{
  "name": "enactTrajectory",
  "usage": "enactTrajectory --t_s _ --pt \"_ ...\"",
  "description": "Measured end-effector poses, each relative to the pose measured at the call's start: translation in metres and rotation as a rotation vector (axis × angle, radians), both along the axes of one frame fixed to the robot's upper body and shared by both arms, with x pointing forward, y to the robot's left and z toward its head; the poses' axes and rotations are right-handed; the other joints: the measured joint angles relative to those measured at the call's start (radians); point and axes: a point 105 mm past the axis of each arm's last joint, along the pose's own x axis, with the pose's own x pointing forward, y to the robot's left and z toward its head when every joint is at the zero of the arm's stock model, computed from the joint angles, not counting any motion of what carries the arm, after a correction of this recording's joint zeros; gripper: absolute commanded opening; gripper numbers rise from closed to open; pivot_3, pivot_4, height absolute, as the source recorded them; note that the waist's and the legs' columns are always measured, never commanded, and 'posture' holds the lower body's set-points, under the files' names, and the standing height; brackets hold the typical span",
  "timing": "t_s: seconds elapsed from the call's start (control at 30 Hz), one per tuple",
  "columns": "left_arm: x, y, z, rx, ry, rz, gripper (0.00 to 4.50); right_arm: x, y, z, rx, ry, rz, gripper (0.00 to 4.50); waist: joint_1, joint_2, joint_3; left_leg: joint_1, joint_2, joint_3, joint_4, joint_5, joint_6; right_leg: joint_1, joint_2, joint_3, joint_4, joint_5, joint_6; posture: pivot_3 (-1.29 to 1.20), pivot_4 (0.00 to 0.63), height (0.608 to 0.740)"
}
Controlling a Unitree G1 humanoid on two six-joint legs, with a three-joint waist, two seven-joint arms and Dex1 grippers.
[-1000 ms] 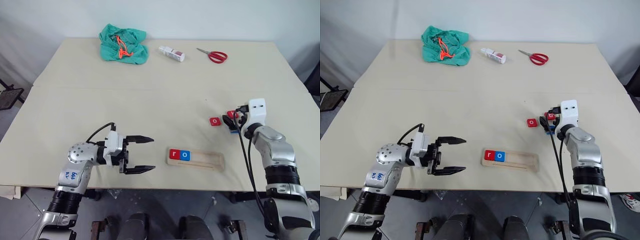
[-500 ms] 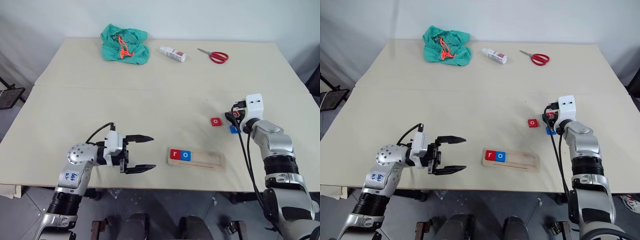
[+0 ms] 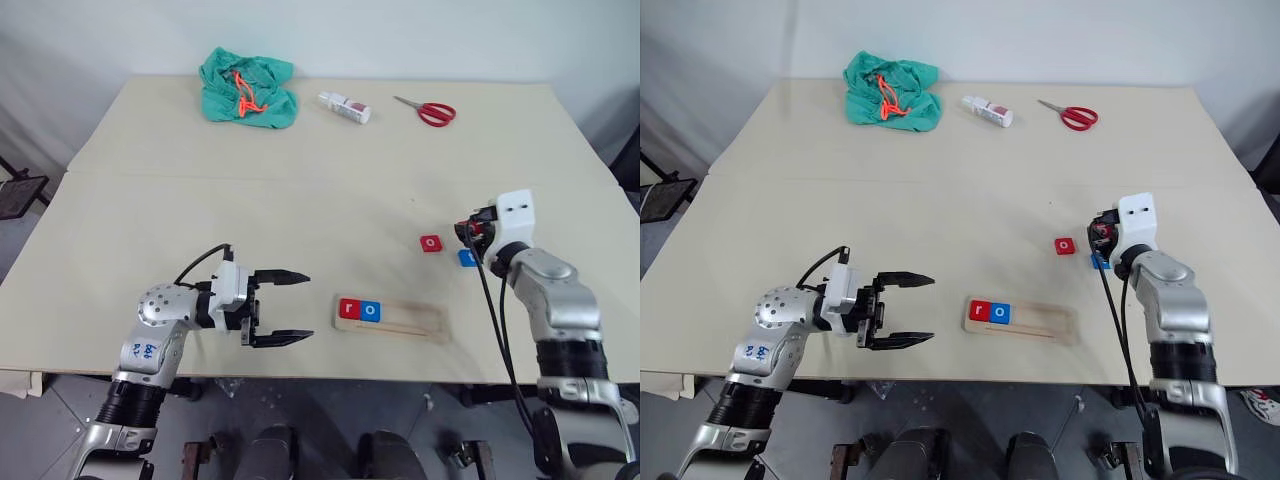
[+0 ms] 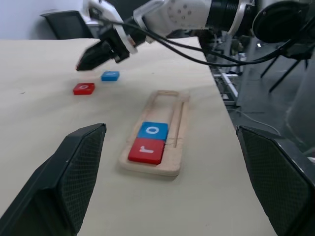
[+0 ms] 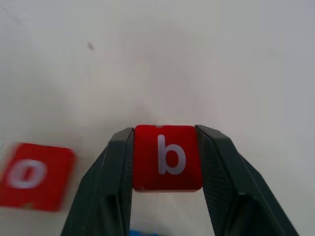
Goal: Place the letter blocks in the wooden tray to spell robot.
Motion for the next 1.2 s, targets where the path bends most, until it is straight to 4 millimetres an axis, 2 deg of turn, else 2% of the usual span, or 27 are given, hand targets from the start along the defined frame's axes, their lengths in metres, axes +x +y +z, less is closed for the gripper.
enactTrajectory --t_s 0.1,0.2,0.37,0.43,0.53,0.87,1.17,1.2 --pt "0.002 0.0 -0.002 0.006 0.004 -0.02 4.5 -0.022 0.016 0.003 0.013 -0.002 0.031 1.46 0.001 0.0 0.0 0.0 0.0 0.0 0.0 0.0 0.0 0.0 0.0 0.0 0.0 0.0 0.0 0.0 0.15 0.74" --pt "0.007 0.003 -0.003 0.012 0.006 -0.031 4.5 -0.056 0.027 -0.004 0.071 0.033 0.016 1.46 0.009 0.0 0.0 0.0 -0.001 -0.001 0.0 0.0 0.0 0.0 0.0 0.0 0.0 0.0 0.0 0.0 0.15 0.74" --pt "0.013 0.009 -0.005 0.022 0.002 -0.034 4.5 -0.096 0.031 -0.011 0.114 0.086 -0.051 1.46 0.011 0.0 0.0 0.001 -0.001 0.0 0.0 0.0 0.0 0.0 0.0 0.002 0.0 0.0 0.0 0.0 0.15 0.74" --pt "0.015 0.01 -0.005 0.024 -0.001 -0.037 4.5 -0.109 0.032 -0.023 0.127 0.131 -0.08 1.46 0.011 0.0 0.0 0.001 -0.001 0.0 0.0 0.0 0.0 0.0 0.0 0.002 0.0 0.0 0.0 0.0 0.15 0.74" --pt "0.017 0.011 -0.005 0.024 -0.004 -0.037 4.5 -0.117 0.028 -0.038 0.135 0.19 -0.12 1.46 0.008 0.0 0.0 0.001 -0.002 0.0 0.0 0.0 0.0 0.0 0.0 0.002 0.0 0.0 0.0 0.0 0.15 0.74" --pt "0.019 0.009 -0.001 0.023 -0.026 -0.047 4.5 -0.126 0.01 -0.052 0.13 0.215 -0.216 1.46 0.001 0.0 0.0 0.001 -0.002 0.0 -0.001 0.0 0.0 0.0 0.0 0.002 0.0 0.0 0.0 0.0 0.15 0.74" --pt "0.019 0.009 -0.001 0.023 -0.026 -0.047 4.5 -0.125 0.008 -0.055 0.179 0.221 -0.232 4.48 0.002 0.0 0.0 0.001 -0.002 0.0 -0.001 0.0 0.0 0.0 0.0 0.003 0.0 0.0 0.0 0.0 0.15 0.74" --pt "0.019 0.009 -0.001 0.023 -0.025 -0.047 4.5 -0.125 0.008 -0.054 0.187 0.218 -0.228 4.48 0.002 0.0 0.0 0.001 -0.002 0.0 -0.001 0.0 0.0 0.0 0.0 0.003 0.0 0.0 0.0 0.0 0.15 0.74"
